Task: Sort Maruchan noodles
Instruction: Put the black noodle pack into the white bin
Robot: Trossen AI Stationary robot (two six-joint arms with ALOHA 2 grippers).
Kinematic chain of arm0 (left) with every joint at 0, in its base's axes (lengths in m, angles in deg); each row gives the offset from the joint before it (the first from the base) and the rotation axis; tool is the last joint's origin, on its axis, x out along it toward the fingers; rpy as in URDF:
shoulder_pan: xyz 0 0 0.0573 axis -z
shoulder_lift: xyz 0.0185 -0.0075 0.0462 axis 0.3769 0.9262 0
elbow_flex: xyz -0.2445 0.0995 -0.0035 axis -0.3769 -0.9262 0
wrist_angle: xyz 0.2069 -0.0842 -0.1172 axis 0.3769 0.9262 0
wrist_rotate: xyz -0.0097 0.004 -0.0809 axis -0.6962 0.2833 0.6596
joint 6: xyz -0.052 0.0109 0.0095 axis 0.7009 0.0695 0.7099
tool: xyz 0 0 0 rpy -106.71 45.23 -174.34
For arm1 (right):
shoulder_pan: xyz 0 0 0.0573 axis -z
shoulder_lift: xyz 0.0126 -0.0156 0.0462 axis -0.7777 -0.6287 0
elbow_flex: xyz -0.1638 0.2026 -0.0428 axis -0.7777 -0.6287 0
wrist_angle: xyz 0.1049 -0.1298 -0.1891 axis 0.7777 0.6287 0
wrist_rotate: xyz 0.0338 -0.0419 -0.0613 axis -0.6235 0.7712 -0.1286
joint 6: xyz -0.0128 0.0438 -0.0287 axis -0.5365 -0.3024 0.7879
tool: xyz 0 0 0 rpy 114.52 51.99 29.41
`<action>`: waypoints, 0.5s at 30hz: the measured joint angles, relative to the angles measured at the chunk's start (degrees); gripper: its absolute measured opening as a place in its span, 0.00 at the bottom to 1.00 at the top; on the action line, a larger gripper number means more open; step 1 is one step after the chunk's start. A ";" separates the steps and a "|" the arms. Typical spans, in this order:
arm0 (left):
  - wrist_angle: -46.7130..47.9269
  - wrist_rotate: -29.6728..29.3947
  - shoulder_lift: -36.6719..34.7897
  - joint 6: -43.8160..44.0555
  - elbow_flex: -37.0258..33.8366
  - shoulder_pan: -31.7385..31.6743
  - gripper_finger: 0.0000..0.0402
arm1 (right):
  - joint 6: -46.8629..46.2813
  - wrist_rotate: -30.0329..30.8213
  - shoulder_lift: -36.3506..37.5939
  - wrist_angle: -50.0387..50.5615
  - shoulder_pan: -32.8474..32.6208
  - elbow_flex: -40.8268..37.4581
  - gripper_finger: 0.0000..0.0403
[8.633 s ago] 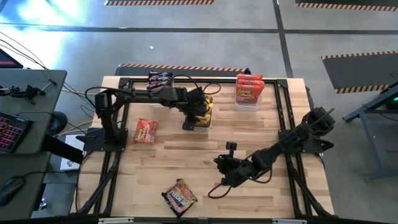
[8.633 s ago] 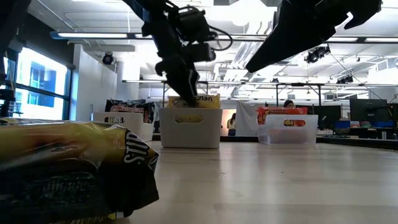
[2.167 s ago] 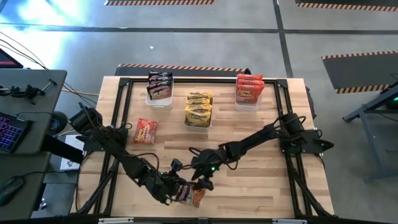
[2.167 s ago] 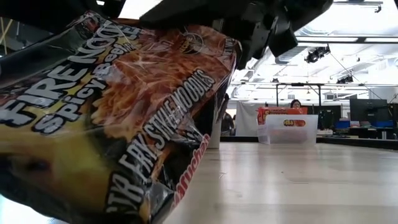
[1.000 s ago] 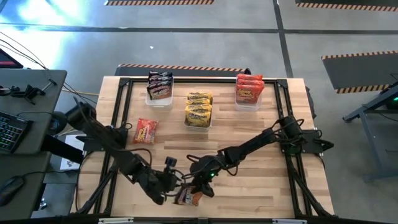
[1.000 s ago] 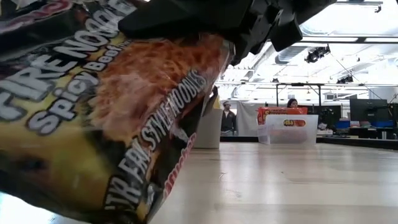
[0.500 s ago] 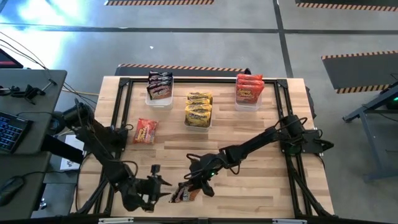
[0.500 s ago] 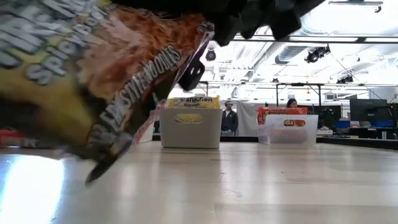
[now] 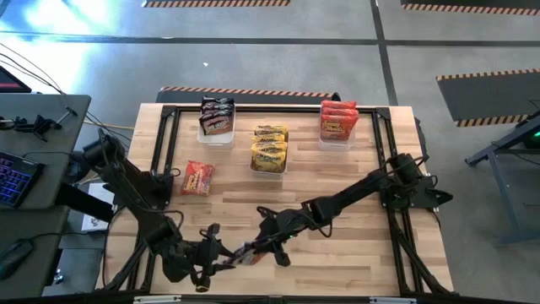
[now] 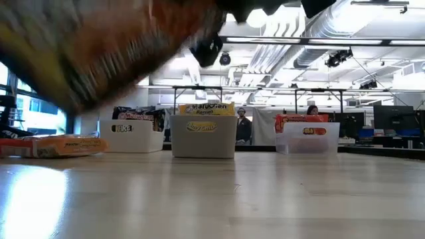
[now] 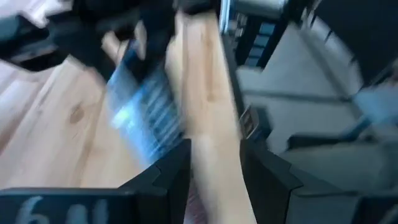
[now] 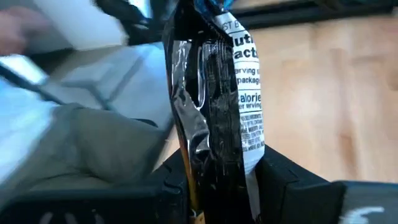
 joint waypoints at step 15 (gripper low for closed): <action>9.05 2.94 -1.41 12.19 0.02 -3.92 0.67 | 2.53 1.43 -0.11 0.21 -0.32 0.00 0.23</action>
